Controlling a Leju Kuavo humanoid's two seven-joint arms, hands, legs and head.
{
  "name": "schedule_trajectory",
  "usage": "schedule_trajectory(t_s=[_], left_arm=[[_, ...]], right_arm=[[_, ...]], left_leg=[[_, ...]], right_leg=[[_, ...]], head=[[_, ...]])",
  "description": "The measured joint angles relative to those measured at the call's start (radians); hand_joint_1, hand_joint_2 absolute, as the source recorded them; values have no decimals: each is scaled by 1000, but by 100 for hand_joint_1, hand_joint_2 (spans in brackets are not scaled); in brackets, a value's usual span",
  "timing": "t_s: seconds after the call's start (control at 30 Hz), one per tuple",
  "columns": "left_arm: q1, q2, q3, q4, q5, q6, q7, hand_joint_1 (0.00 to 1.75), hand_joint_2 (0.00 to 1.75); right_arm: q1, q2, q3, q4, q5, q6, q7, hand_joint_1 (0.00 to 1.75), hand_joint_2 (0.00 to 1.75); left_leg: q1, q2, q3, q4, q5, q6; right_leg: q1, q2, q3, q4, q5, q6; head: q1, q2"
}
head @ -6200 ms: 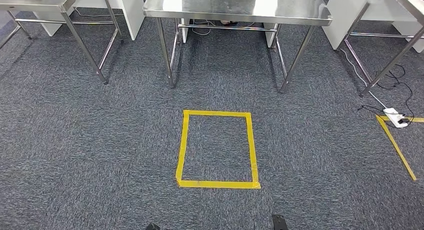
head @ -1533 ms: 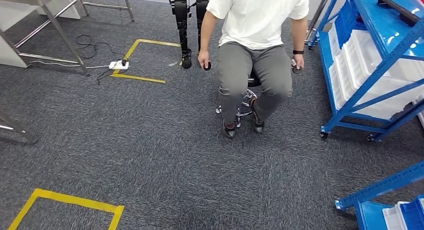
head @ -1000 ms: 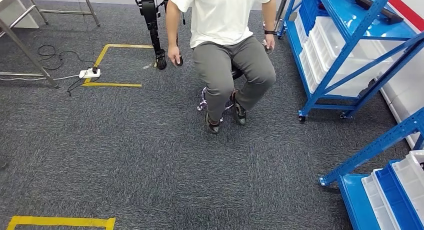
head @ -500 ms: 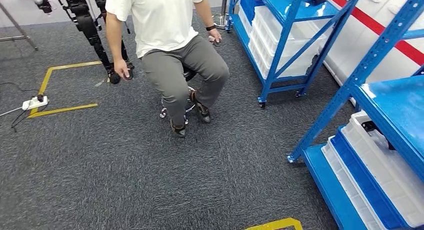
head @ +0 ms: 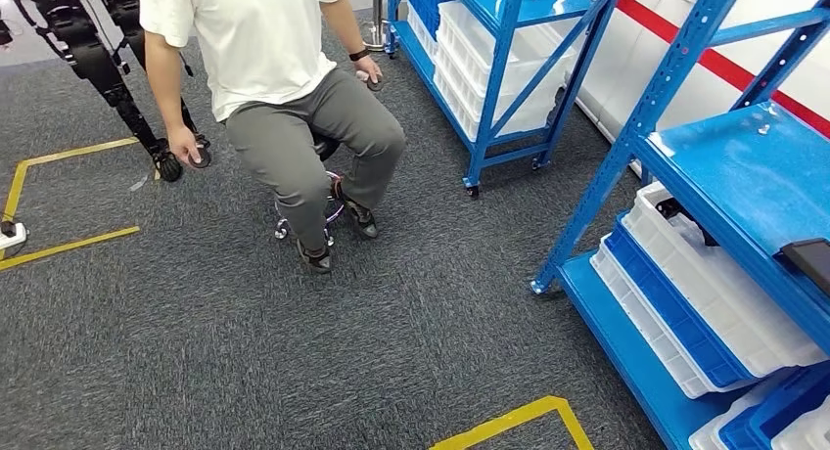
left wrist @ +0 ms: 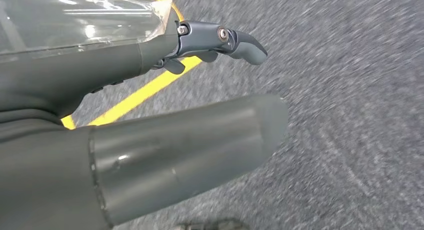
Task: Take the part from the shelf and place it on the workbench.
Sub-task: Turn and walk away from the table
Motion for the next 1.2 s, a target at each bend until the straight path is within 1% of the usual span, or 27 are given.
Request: schedule_trajectory(t_s=[0.03, 0.1, 0.13, 0.17, 0.23, 0.27, 0.3, 0.33, 0.37, 0.4, 0.43, 0.5, 0.53, 0.57, 0.6, 0.63, 0.7, 0.77, 0.83, 0.87, 0.9, 0.93, 0.97, 1.03, 1.1, 1.13, 1.2], left_arm=[[-1, 0, 5, 0, 0, 5, -8, 0, 175], [-7, -2, 16, -2, -1, 9, -22, 0, 175], [-12, -4, 19, -3, -2, 10, -26, 0, 175], [-16, -6, 21, -4, -3, 10, -29, 0, 175], [-17, -9, 24, -5, -7, 9, -28, 0, 87], [-15, -10, 25, -5, -10, 9, -25, 0, 44], [-12, -11, 25, -5, -15, 8, -21, 0, 0], [-9, -12, 25, -4, -20, 5, -17, 0, 0], [-8, -13, 25, -4, -25, 0, -14, 0, 0], [-8, -13, 25, -4, -29, -6, -12, 0, 0], [-8, -14, 25, -4, -32, -11, -10, 0, 0], [-8, -14, 24, -4, -38, -15, -7, 0, 0], [-8, -14, 24, -5, -40, -15, -6, 0, 0], [-9, -14, 23, -5, -42, -16, -4, 0, 0], [-10, -15, 23, -5, -42, -21, -1, 0, 0], [-13, -16, 23, -5, -41, -31, 6, 0, 0], [-15, -18, 25, -5, -35, -75, 32, 0, 0], [-14, -19, 29, -5, -23, -159, 78, 0, 0], [-13, -19, 35, -4, -14, -267, 133, 0, 0], [-13, -19, 37, -4, -13, -310, 153, 0, 0], [-14, -21, 39, -4, -11, -343, 170, 0, 0], [-14, -22, 40, -4, -11, -365, 181, 0, 0], [-14, -24, 41, -3, -11, -381, 191, 0, 0], [-14, -25, 45, -3, -11, -401, 203, 0, 0], [-18, -25, 48, -3, -11, -407, 207, 0, 0], [-21, -25, 49, -4, -11, -408, 208, 0, 0], [-24, -25, 51, -4, -11, -410, 208, 0, 0]], right_arm=[[-2, 1, -2, 0, -5, -3, 0, 0, 0], [-2, 2, -10, 0, -16, -8, -1, 0, 0], [0, 2, -14, 0, -20, -9, -1, 0, 0], [1, 3, -17, 0, -24, -11, 0, 0, 0], [1, 4, -23, -1, -30, -12, 2, 0, 0], [-1, 4, -26, -1, -34, -12, 3, 0, 0], [-2, 5, -30, -1, -37, -12, 4, 0, 0], [-1, 5, -34, -1, -42, -12, 5, 0, 0], [1, 6, -38, -1, -46, -11, 6, 0, 0], [2, 7, -41, -1, -50, -11, 8, 0, 0], [3, 9, -45, -1, -55, -12, 9, 0, 0], [1, 15, -52, -1, -61, -13, 9, 0, 0], [0, 17, -55, -1, -64, -14, 8, 0, 0], [0, 18, -57, -1, -66, -14, 8, 0, 0], [1, 19, -60, -1, -68, -13, 7, 0, 0], [3, 20, -63, -1, -71, -8, 8, 0, 0], [2, 21, -70, -1, -81, 15, 15, 0, 0], [-5, 22, -78, -1, -95, 63, 31, 0, 0], [-8, 22, -89, -1, -112, 130, 53, 0, 0], [-6, 22, -95, -1, -120, 161, 63, 0, 0], [-4, 21, -99, -1, -125, 185, 70, 0, 0], [-3, 20, -102, -1, -127, 203, 74, 0, 0], [-5, 19, -104, -1, -127, 219, 76, 0, 0], [-9, 18, -105, -1, -127, 244, 77, 0, 0], [-10, 17, -106, -1, -127, 254, 77, 0, 0], [-9, 17, -106, -1, -127, 256, 77, 0, 0], [-10, 17, -107, -1, -127, 258, 77, 0, 0]], left_leg=[[-2, 10, 5, 0, -5, -7], [-1, 34, 16, -4, -12, -20], [3, 35, 21, -2, -16, -26], [7, 18, 21, 10, -28, -30], [13, -50, -11, 92, -81, -35], [13, -81, -43, 160, -118, -36], [13, -97, -77, 224, -145, -37], [13, -105, -103, 268, -156, -37], [13, -108, -113, 277, -144, -37], [13, -111, -105, 247, -113, -36], [14, -125, -82, 186, -70, -33], [17, -180, -34, 60, -5, -26], [16, -199, -21, 22, 10, -23], [14, -206, -17, 8, 11, -19], [11, -191, -15, 5, 13, -15], [10, -177, -12, -2, 17, -7], [10, -146, -5, -17, 26, 8], [9, -110, -3, -23, 29, 14], [8, -74, -3, -23, 26, 13], [9, -58, -2, -22, 24, 10], [10, -44, 0, -22, 21, 7], [11, -31, 3, -22, 18, 2], [11, -19, 8, -22, 14, -3], [8, 3, 20, -23, 5, -18], [7, 24, 33, -27, -4, -32], [10, 23, 39, -26, -9, -38], [16, -24, 27, 17, -44, -48]], right_leg=[[4, -15, 15, -30, 12, -8], [13, -6, 15, -39, 18, -27], [7, 7, 18, -43, 20, -36], [2, 20, 22, -47, 23, -45], [-10, 44, 33, -55, 28, -63], [-7, 58, 32, -55, 29, -69], [-5, 75, 31, -55, 30, -71], [-4, 92, 31, -54, 30, -72], [-3, 108, 33, -54, 30, -72], [-3, 124, 34, -53, 30, -72], [-3, 139, 36, -52, 30, -71], [0, 168, 33, -48, 29, -66], [2, 182, 28, -46, 30, -60], [3, 195, 20, -46, 31, -52], [4, 208, 13, -48, 33, -43], [3, 207, 9, -46, 34, -36], [6, 152, -14, -2, 10, -33], [4, 83, -78, 123, -49, -35], [-3, 67, -133, 229, -86, -26], [-7, 63, -131, 229, -81, -16], [-10, 56, -105, 183, -61, -4], [-14, 38, -61, 105, -33, 7], [-15, 14, -22, 35, -8, 12], [-9, -19, 23, -46, 21, 1], [-2, -5, 24, -50, 23, -20], [-7, 8, 26, -51, 22, -30], [-15, 31, 32, -54, 24, -48]], head=[[0, 0], [-5, 0], [-7, 0], [-10, 0], [-17, 0], [-22, 0], [-25, 0], [-28, 0], [-29, 0], [-30, 0], [-31, 0], [-34, 0], [-34, 0], [-33, 0], [-32, 0], [-31, 0], [-25, 0], [-17, 0], [-12, 0], [-11, 0], [-10, 0], [-9, 0], [-7, 0], [-6, 0], [-10, 0], [-12, 0], [-19, 0]])
